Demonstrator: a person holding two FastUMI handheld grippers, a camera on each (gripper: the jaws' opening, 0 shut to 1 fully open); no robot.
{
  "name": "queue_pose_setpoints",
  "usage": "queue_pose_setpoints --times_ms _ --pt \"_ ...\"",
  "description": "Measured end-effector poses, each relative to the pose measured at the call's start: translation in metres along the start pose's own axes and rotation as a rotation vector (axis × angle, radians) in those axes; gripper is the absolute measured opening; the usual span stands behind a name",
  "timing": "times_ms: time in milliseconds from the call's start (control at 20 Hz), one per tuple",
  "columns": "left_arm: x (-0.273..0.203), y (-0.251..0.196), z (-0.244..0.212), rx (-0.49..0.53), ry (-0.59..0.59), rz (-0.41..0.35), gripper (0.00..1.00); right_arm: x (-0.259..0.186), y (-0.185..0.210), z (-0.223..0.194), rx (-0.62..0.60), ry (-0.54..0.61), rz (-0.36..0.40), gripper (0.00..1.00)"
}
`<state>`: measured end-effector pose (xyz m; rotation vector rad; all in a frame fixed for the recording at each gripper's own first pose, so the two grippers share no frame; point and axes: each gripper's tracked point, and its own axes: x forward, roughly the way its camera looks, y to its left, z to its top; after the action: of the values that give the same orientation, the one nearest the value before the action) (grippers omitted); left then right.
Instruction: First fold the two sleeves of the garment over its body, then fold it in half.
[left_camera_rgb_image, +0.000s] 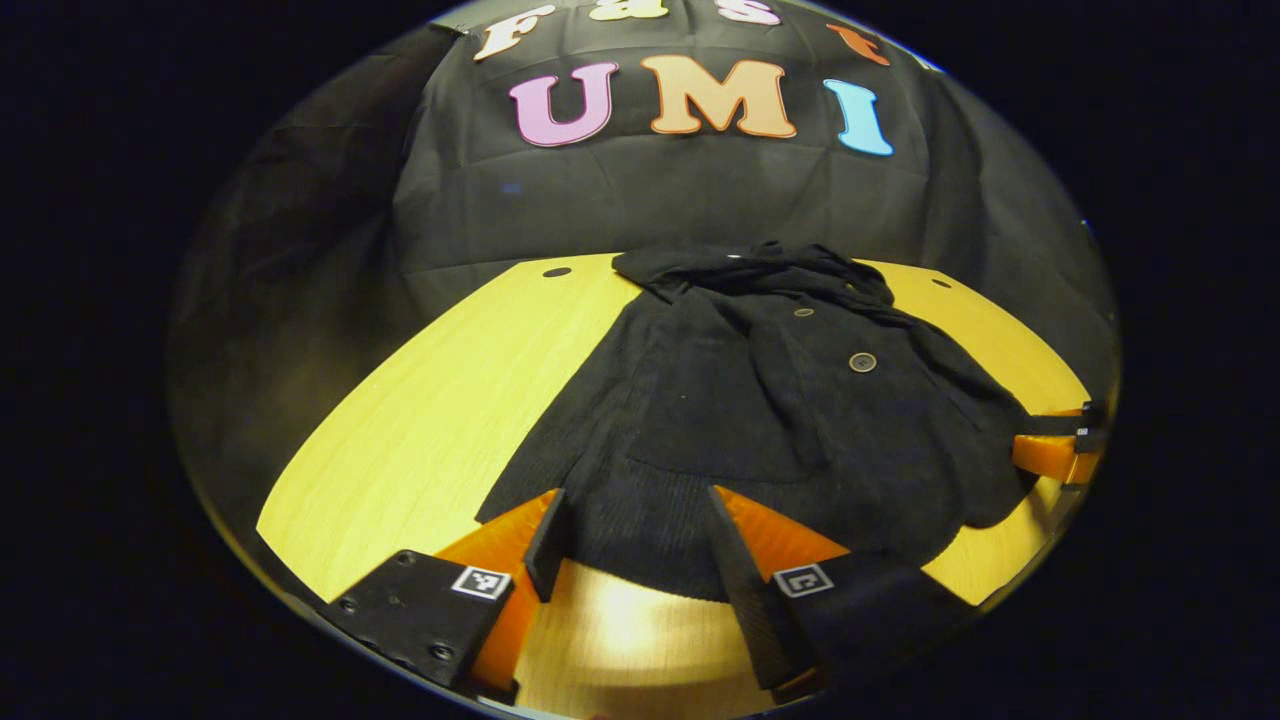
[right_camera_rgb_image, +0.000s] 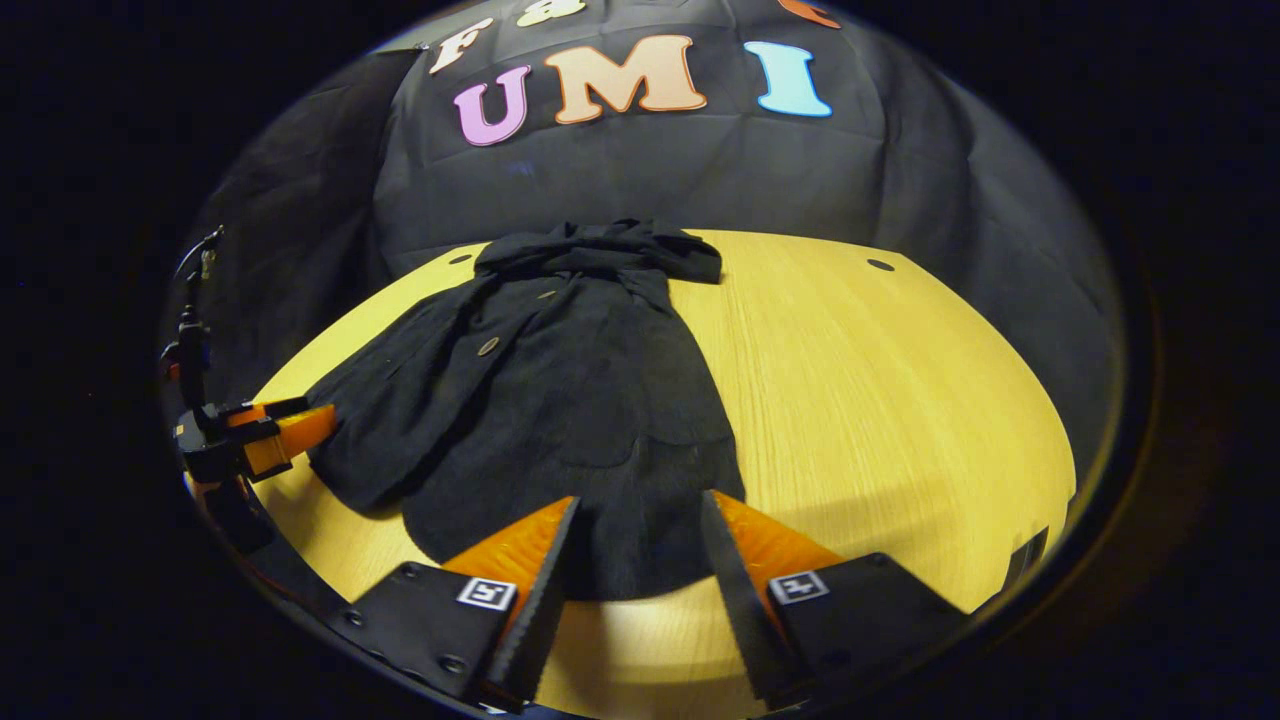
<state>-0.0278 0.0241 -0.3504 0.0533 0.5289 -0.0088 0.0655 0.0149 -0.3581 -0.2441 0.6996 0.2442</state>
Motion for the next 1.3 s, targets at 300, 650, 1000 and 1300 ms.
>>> queue_pose_setpoints --times_ms 300,650,1000,1300 --pt "-0.001 -0.012 -0.001 0.027 0.019 -0.046 0.48 0.002 0.011 -0.001 0.004 0.007 0.019 0.43" --pt "-0.002 -0.019 -0.002 0.014 0.046 -0.047 0.06 0.000 0.025 -0.004 -0.050 0.040 0.014 0.13" --pt "-0.002 -0.024 -0.003 0.068 0.076 -0.030 0.00 -0.004 0.028 -0.003 -0.065 0.049 -0.033 0.02" --pt "-0.015 -0.025 0.019 0.016 0.042 -0.058 0.00 -0.013 0.034 0.007 -0.017 0.039 -0.016 0.02"
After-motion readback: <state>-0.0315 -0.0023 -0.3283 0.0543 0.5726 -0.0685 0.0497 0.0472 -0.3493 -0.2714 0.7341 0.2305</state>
